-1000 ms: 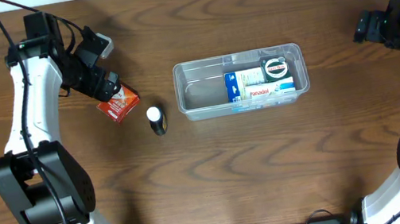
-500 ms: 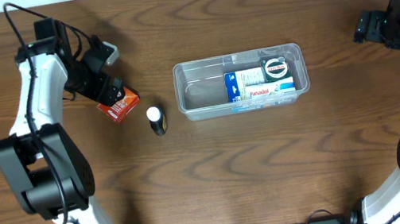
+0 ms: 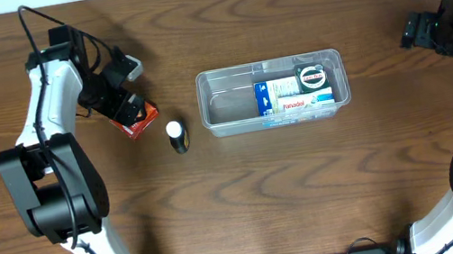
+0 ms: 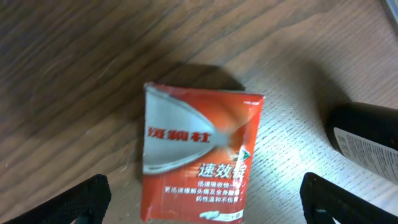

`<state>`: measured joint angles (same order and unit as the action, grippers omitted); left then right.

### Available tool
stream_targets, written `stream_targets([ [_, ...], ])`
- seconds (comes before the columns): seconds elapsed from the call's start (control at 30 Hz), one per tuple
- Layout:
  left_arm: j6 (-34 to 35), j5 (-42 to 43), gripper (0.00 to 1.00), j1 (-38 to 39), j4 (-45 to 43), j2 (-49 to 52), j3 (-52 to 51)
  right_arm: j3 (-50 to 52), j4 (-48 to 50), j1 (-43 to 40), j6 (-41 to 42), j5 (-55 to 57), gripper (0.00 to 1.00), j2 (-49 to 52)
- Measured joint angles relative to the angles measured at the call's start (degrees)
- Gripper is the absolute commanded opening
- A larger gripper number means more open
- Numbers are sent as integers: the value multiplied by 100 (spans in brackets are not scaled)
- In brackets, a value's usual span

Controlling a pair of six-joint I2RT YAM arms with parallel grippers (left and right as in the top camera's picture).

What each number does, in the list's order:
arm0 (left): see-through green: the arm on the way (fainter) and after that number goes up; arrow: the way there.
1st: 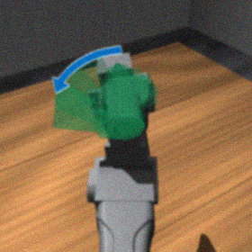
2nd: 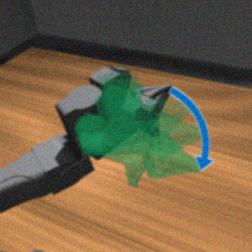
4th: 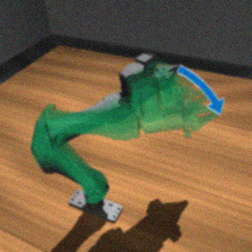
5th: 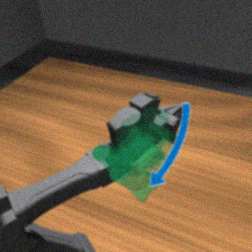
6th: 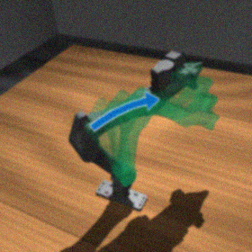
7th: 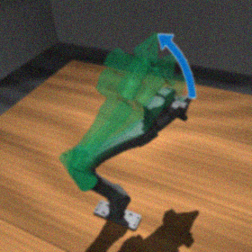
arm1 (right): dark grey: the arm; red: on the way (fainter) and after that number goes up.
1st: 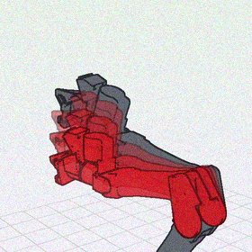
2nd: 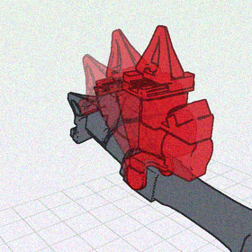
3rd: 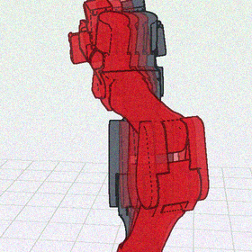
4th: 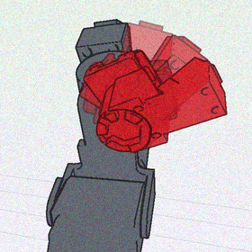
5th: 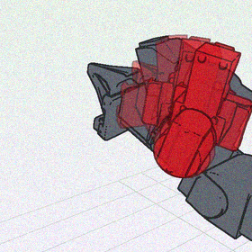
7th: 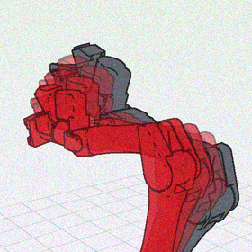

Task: Pack container
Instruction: 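Lower the left gripper and grasp the red box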

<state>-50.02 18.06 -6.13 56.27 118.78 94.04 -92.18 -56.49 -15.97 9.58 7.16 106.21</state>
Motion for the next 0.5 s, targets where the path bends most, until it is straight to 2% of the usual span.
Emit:
stream_targets([
  [0.5,-184,-48,98,83,-570,7,-638,0,2,0,2,0,99,0],
])
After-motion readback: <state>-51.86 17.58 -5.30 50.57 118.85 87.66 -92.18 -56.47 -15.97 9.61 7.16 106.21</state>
